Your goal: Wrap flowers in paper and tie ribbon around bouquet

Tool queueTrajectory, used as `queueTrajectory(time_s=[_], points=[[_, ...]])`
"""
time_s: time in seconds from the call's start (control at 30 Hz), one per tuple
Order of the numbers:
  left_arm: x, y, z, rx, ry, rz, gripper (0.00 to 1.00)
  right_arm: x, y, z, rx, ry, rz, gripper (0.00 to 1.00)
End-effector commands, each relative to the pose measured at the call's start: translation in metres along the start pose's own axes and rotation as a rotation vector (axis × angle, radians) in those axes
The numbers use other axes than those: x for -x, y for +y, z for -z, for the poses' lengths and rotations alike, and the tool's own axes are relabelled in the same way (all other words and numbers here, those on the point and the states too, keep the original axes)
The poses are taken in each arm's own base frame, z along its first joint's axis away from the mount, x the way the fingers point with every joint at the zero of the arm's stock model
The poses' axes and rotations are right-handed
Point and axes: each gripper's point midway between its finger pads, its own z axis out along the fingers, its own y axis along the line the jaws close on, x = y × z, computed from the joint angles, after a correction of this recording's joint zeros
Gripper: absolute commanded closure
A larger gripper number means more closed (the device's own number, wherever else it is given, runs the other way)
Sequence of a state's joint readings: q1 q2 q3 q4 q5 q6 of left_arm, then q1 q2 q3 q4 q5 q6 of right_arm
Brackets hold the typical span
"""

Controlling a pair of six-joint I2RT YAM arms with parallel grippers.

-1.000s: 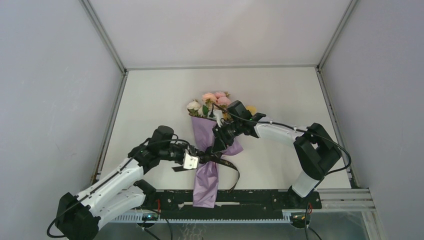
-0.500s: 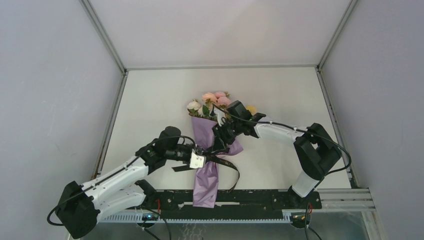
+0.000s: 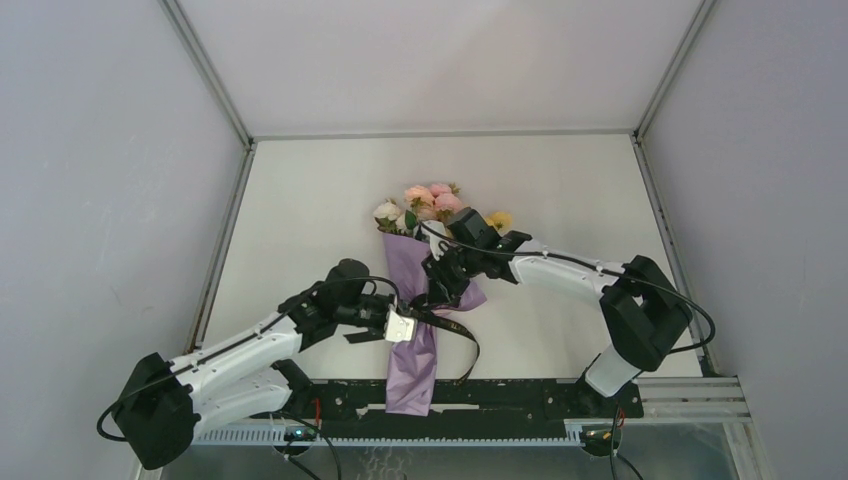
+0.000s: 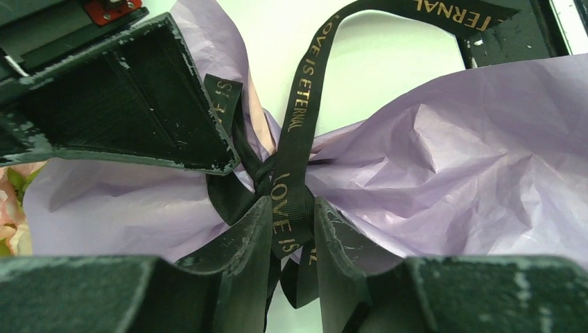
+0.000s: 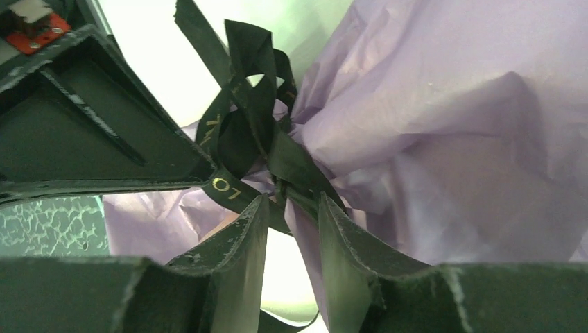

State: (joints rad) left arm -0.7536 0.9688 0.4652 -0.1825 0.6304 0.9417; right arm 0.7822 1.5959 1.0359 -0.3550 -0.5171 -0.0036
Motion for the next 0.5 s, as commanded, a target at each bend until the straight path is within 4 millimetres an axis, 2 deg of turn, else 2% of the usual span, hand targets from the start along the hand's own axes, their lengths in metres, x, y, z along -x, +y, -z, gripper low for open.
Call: queueTrajectory(time_s=[0.0,0.1,0.17,0.23,0.3,0.37,0.47], points=[[0.000,0.003,-0.003,0.024,-0.010,-0.008,0.67,0.002,-0.013,0.000,-0.048,0.002,0.008,0.58],[0.003,0.009,-0.005,0.052,-0.029,0.006,0.67,-0.001,-0.024,0.000,-0.075,0.011,-0.013,0.56],[0.006,0.013,-0.006,0.076,-0.043,0.010,0.68,-0.002,-0.025,-0.001,-0.077,0.014,-0.014,0.59],[0.007,0.018,-0.008,0.100,-0.050,0.017,0.68,-0.002,-0.024,-0.001,-0.061,0.015,-0.015,0.71],[0.007,0.022,-0.008,0.114,-0.052,0.014,0.68,-0.002,-0.017,0.000,-0.032,0.015,-0.017,0.87],[0.006,0.024,-0.009,0.125,-0.048,0.023,0.68,0.000,-0.008,0.004,0.004,0.006,-0.018,0.98],[0.005,0.026,-0.008,0.141,-0.045,0.031,0.68,0.007,0.012,0.013,0.072,-0.018,-0.007,1.00]])
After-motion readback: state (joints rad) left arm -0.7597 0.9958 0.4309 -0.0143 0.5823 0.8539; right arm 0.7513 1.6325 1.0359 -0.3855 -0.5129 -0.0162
